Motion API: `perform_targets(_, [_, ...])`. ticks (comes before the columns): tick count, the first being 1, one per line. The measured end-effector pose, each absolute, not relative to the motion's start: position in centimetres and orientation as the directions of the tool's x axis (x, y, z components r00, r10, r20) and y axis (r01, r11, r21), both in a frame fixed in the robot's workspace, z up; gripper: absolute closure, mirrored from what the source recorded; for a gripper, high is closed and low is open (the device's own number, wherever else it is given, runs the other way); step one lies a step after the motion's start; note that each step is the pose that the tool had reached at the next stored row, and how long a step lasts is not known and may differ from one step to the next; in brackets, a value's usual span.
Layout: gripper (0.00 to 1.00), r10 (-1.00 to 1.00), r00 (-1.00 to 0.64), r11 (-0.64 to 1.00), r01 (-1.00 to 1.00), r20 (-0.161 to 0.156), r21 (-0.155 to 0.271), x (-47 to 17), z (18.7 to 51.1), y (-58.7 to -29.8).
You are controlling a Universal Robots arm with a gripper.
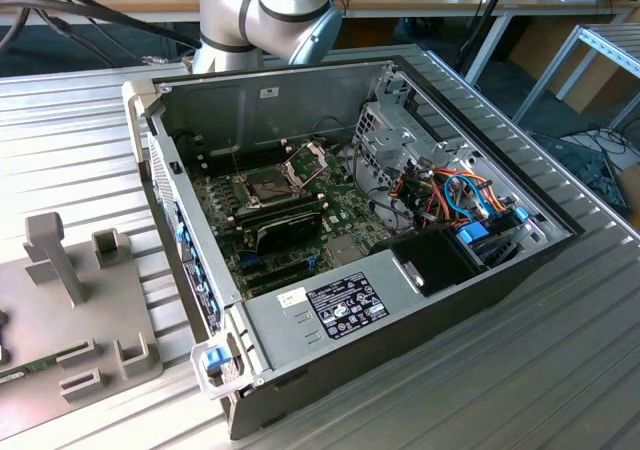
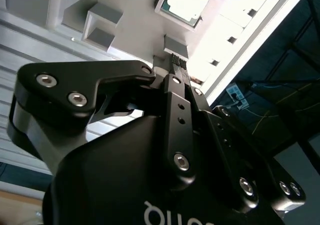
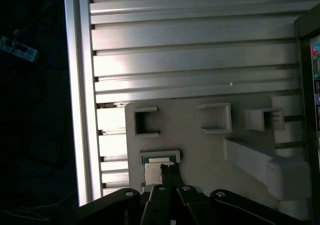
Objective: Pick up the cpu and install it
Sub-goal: 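Reach for the cpu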
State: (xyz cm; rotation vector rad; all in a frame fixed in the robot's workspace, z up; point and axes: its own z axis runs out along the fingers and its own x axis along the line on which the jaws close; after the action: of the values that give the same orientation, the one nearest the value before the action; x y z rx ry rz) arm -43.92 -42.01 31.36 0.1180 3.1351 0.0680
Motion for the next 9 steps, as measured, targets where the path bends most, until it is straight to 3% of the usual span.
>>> perform_targets(9, [0.89,0.075,-0.997,0.996,0.075,-0.001,0.043,-44.2,30.9,-44.3])
